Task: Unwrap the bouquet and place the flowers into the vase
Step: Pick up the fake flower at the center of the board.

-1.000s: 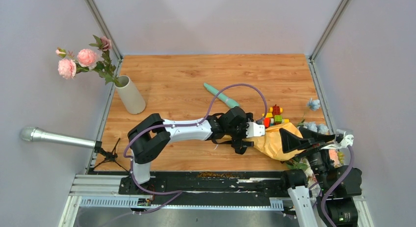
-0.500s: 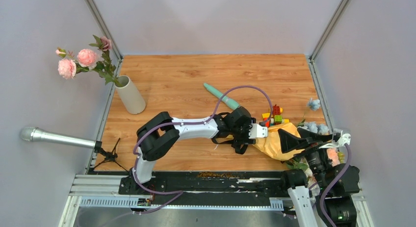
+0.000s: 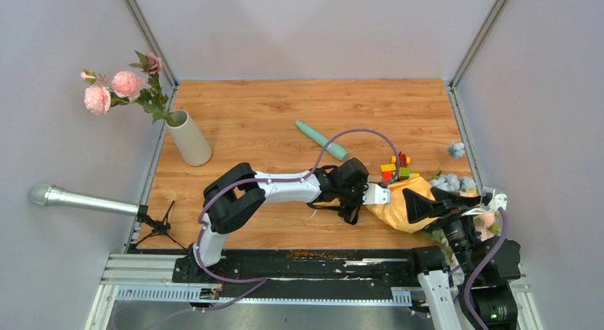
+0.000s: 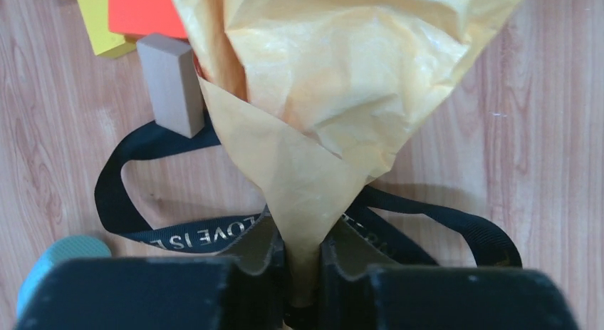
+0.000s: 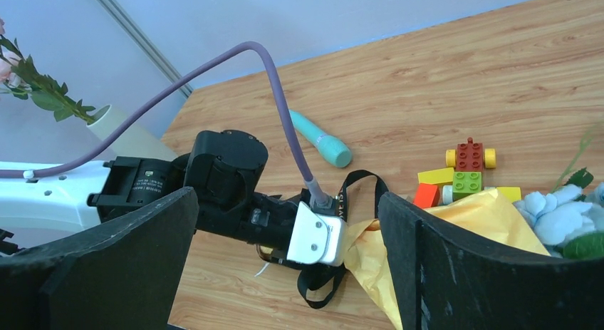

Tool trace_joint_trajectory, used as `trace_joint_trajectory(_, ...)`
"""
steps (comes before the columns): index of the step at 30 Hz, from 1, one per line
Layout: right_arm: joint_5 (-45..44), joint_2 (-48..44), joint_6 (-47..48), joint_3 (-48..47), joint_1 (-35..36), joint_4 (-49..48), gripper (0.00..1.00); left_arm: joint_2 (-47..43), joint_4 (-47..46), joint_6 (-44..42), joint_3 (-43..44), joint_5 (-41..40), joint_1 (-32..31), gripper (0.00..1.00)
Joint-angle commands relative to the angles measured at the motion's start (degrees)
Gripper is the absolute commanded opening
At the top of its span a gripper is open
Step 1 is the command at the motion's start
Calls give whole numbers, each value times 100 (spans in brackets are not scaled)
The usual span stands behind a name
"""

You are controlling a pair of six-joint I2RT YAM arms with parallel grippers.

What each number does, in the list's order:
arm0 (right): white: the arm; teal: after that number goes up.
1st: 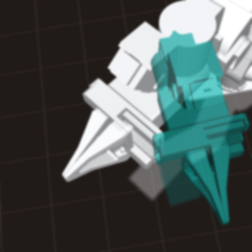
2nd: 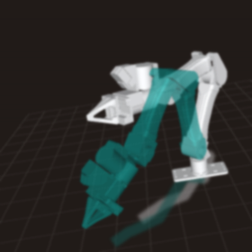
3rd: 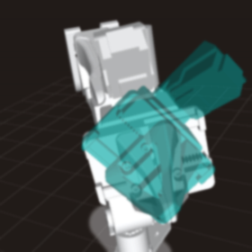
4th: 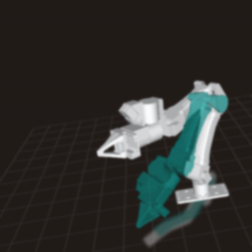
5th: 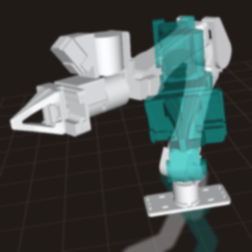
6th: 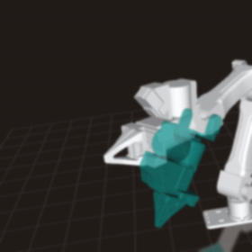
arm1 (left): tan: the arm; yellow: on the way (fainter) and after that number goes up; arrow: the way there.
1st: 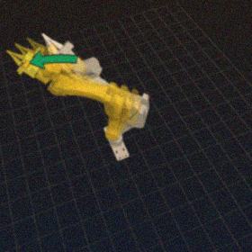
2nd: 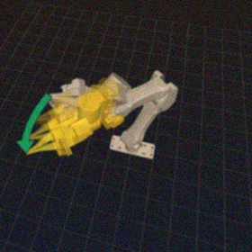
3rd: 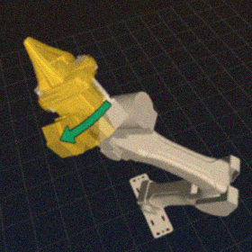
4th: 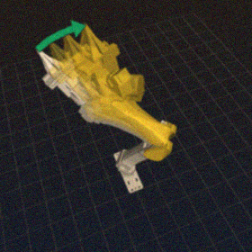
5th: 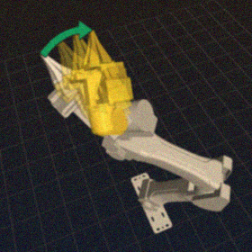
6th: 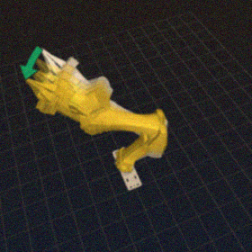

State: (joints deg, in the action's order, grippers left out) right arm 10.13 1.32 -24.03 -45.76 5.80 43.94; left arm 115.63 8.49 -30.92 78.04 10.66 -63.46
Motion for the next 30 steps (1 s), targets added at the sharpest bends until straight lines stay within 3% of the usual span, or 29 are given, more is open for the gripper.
trace_joint_trajectory(1, -5, -71, -1, -74, -11, 40, 99, -227, 130, -28, 64, -145, -285, 4)
trace_joint_trajectory(3, -5, -77, -13, -94, -16, 102, 99, -308, 128, 21, 80, -198, -334, 0)
trace_joint_trajectory(8, -51, -81, -27, -214, -13, 288, 99, -458, 8, 534, 88, -246, -350, 0)
trace_joint_trajectory(17, -85, -62, 29, -542, -12, 485, 99, -1112, -1032, 2382, -281, -171, -351, 0)
trace_joint_trajectory(22, 610, -76, 442, -803, -22, 231, 100, -1291, -885, 3635, 22, -392, -356, 0)
trace_joint_trajectory(30, 976, -44, 656, -1209, -12, 153, 100, -1991, -1540, 4540, -432, -470, -357, 0)
